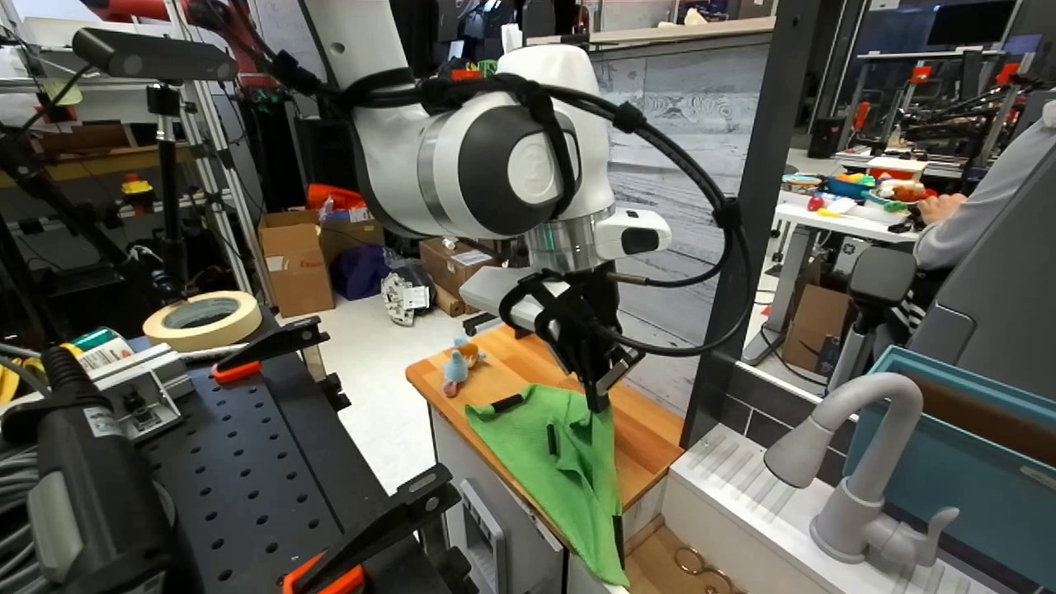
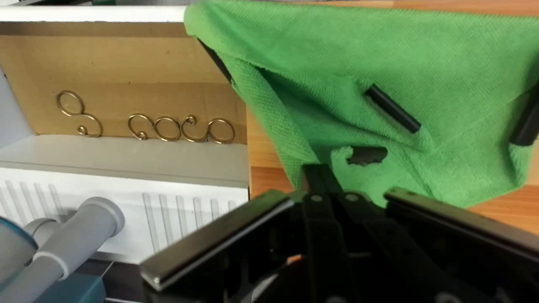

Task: Unfold the green towel

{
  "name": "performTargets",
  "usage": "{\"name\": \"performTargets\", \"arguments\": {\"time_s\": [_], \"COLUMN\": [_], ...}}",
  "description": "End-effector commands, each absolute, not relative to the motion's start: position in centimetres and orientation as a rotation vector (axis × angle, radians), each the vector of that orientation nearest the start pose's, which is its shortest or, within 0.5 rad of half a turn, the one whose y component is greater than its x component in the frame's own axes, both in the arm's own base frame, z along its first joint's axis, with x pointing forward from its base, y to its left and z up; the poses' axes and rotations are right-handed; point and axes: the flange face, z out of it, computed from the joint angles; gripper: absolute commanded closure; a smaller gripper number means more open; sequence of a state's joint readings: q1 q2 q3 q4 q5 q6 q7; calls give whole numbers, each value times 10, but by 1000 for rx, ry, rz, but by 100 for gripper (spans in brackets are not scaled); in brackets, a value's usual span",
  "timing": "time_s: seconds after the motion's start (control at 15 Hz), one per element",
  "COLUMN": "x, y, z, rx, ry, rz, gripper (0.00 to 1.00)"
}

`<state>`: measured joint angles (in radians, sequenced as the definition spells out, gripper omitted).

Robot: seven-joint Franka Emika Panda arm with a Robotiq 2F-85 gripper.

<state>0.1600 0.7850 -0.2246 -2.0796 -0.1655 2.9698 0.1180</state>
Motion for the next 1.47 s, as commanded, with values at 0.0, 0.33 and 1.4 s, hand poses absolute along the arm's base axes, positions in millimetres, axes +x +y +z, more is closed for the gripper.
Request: {"name": "performTargets", "arguments": {"time_s": [0.0,0.33,1.4], "x": [582,599,642], "y": [-41,-50,-48], "z": [77,72,10], "rx": [-3333,-3337,-3422], "ry": [-44,24,216], "rz": [-212,-220,-139], "gripper": [100,100,100]}}
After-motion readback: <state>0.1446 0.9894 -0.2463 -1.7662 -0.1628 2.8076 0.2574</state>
